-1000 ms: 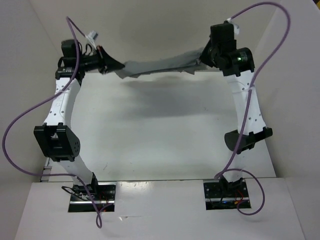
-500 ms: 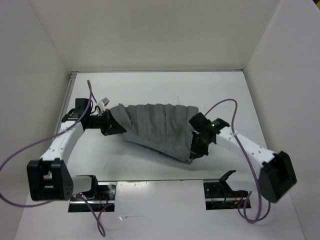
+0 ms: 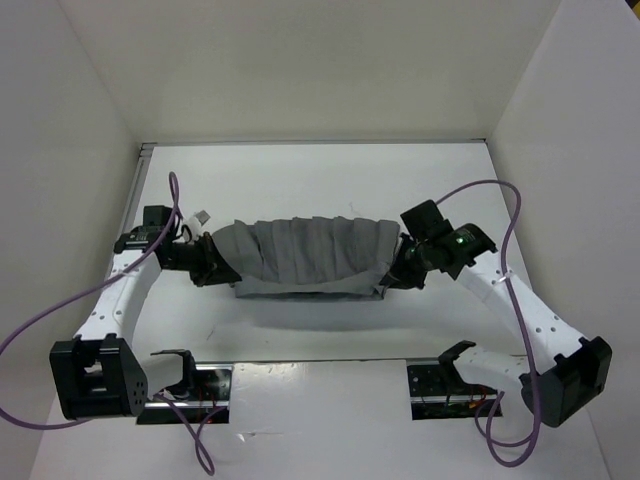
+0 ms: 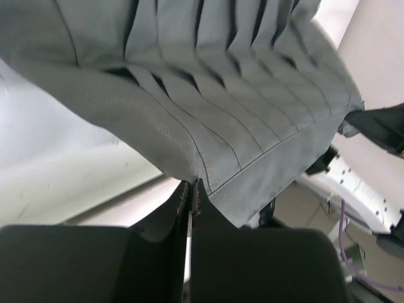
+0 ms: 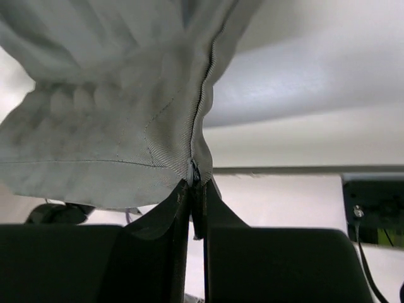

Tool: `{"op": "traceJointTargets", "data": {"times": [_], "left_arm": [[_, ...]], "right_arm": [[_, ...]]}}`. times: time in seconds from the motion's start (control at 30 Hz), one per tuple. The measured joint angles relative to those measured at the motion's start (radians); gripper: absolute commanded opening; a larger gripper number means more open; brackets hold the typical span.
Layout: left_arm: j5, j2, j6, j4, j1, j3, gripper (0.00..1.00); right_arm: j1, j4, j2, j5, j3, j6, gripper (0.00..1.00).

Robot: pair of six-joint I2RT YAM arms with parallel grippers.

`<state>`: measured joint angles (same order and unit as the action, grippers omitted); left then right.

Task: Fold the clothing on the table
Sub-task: Fold the skirt

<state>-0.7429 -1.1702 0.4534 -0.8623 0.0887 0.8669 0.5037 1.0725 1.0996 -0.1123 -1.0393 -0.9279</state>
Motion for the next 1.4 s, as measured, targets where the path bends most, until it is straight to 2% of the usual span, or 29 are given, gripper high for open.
{"op": "traceJointTargets", "data": {"times": [0.27,0.33,0.53,0.6,0.67,0.77,0.87,1.0,1.13,1.27,1.4], "left_arm": [[0.058,-0.043,0.082,0.115,0.014,0.122,0.00],[0.067,-0.108,0.108,0.148,0.014,0.170,0.00],[0.069,-0.407,0.161,0.258,0.014,0.431,0.01],[0.063,-0.467,0.164,0.287,0.016,0.515,0.02],[0.056,-0.474,0.165,0.308,0.019,0.538,0.02],[0.031,-0.422,0.162,0.352,0.025,0.478,0.02],[0.002,-0.328,0.145,0.342,0.027,0.331,0.02],[-0.008,-0.174,0.098,0.249,0.034,0.153,0.02],[0.004,0.033,0.068,0.127,0.042,0.008,0.02],[0.017,0.146,0.057,-0.016,0.039,-0.058,0.02],[0.041,0.134,0.077,-0.043,0.036,-0.050,0.02]], "right_arm": [[-0.037,-0.074,0.199,0.071,-0.101,0.082,0.00],[-0.072,-0.096,0.260,0.069,-0.142,0.111,0.00],[-0.177,-0.185,0.500,0.117,-0.494,0.195,0.00],[-0.185,-0.217,0.534,0.134,-0.566,0.217,0.00],[-0.185,-0.235,0.533,0.138,-0.574,0.231,0.00],[-0.186,-0.264,0.497,0.126,-0.509,0.242,0.00],[-0.177,-0.282,0.400,0.091,-0.323,0.229,0.00],[-0.092,-0.228,0.230,0.058,-0.078,0.168,0.00],[0.011,-0.137,0.068,0.012,0.066,0.097,0.00],[0.030,-0.033,-0.023,-0.031,0.110,0.037,0.00],[0.008,0.023,-0.011,-0.018,0.029,0.023,0.00]]}}
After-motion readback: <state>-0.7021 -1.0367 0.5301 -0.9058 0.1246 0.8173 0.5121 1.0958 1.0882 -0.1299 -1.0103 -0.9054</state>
